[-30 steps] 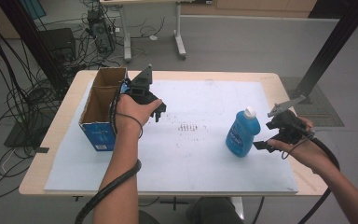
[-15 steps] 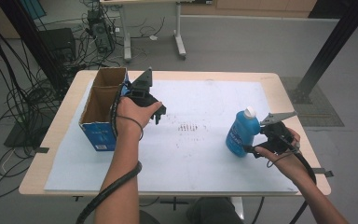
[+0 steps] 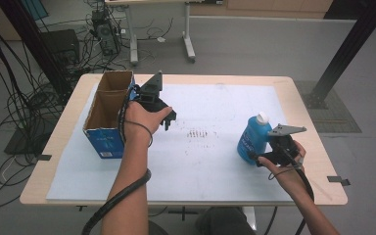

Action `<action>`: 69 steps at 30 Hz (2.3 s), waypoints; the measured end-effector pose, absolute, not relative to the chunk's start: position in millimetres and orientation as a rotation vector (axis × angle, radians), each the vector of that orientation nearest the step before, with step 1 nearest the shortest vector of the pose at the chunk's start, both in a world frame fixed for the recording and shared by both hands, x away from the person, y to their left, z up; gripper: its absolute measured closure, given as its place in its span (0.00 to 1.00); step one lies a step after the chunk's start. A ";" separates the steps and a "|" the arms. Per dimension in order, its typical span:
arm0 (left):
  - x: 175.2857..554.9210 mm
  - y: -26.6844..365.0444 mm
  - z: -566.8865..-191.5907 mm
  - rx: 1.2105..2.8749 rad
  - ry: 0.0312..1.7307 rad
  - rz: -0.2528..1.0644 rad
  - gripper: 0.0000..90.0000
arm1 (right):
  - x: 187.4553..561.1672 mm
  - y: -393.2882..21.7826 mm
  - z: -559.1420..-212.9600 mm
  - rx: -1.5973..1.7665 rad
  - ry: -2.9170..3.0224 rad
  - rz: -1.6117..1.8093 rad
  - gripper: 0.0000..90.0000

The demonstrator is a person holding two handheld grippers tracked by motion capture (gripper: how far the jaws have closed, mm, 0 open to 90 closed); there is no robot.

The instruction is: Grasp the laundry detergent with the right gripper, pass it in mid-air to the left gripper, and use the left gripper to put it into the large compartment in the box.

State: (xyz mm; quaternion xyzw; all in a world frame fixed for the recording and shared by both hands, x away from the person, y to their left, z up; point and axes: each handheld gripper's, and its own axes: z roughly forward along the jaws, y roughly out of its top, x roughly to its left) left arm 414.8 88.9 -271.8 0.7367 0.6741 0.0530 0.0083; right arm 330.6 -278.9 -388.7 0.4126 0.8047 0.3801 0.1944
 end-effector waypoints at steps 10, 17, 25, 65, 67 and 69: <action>414.8 92.3 -273.0 2.288 2.121 0.165 0.07 | 331.2 -278.3 -396.3 1.177 2.170 1.099 0.03; 415.3 91.8 -273.4 2.290 2.118 0.163 0.07 | 331.4 -274.9 -402.0 1.169 2.154 1.125 0.03; 415.4 92.0 -272.4 2.285 2.121 0.170 0.07 | 331.6 -272.1 -403.0 1.173 2.123 1.150 0.03; 415.2 92.2 -271.4 2.284 2.118 0.168 0.07 | 333.0 -268.5 -400.1 1.153 2.121 1.130 0.03; 415.2 91.9 -271.9 2.286 2.117 0.168 0.07 | 333.2 -268.5 -400.3 1.153 2.125 1.130 0.03; 415.3 91.8 -272.1 2.285 2.117 0.166 0.07 | 333.3 -268.4 -400.5 1.152 2.128 1.125 0.03</action>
